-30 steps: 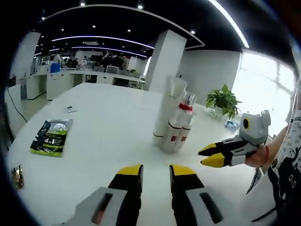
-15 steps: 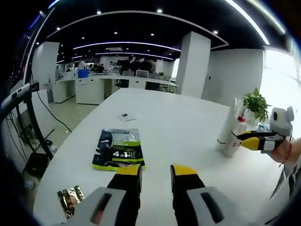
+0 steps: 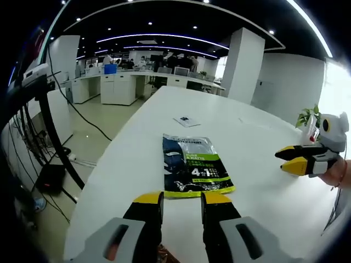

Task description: Arrange the skincare products in the storage area until every visible bottle or jar stands upright without overlapping.

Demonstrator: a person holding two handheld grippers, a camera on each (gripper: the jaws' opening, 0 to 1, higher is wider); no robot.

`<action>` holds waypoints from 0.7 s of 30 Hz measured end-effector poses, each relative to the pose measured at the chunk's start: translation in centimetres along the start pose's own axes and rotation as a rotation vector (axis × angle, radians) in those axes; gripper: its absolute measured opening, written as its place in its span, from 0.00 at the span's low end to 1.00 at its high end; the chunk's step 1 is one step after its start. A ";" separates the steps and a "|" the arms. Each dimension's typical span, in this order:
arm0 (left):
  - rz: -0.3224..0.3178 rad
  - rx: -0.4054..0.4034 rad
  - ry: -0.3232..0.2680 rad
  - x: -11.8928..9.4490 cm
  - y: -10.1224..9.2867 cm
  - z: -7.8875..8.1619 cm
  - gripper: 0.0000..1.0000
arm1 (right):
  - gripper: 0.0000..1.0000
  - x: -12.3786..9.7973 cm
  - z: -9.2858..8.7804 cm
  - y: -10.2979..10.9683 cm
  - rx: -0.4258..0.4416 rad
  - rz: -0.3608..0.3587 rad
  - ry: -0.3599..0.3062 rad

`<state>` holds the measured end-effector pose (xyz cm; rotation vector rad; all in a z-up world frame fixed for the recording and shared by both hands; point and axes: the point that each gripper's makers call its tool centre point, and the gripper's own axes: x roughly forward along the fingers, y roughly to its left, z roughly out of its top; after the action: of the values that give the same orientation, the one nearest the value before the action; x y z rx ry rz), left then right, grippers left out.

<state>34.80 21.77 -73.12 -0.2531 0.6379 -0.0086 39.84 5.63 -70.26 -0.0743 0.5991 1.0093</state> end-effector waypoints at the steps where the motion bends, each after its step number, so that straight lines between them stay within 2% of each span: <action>1: -0.007 0.001 0.019 0.4 0.2 0.0 0.27 | 0.31 0.9 0.2 0.3 0.001 0.015 0.010; 3: -0.003 0.006 0.046 1.0 0.7 0.0 0.27 | 0.32 2.4 0.3 0.9 0.010 0.051 0.038; 6: 0.007 0.010 0.062 1.7 1.2 0.2 0.26 | 0.31 4.6 0.0 1.5 0.080 0.074 0.100; 8: -0.010 -0.006 0.084 2.2 1.1 0.2 0.25 | 0.29 5.8 0.0 1.9 0.158 0.077 0.118; 10: -0.034 -0.016 0.114 2.6 0.7 0.0 0.25 | 0.29 6.7 -0.3 1.6 0.200 0.055 0.138; 13: -0.017 0.005 0.136 3.1 1.1 -0.1 0.24 | 0.28 7.9 -0.8 1.1 0.130 0.019 0.177; 15: -0.007 0.008 0.143 3.4 1.5 0.0 0.23 | 0.28 8.5 -1.2 0.9 0.132 0.008 0.201; 16: -0.009 0.003 0.146 3.6 1.7 0.1 0.22 | 0.25 8.4 -1.6 -0.1 0.175 -0.057 0.211; 17: -0.016 -0.005 0.150 3.7 1.6 0.1 0.22 | 0.24 8.8 -1.4 0.4 0.154 -0.014 0.198; 21: -0.020 -0.006 0.181 3.9 1.6 -0.3 0.21 | 0.24 9.3 -1.0 0.4 0.141 -0.018 0.185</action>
<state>37.69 22.94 -76.02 -0.2666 0.8159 -0.0492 42.69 12.77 -75.67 -0.0482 0.8355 0.9460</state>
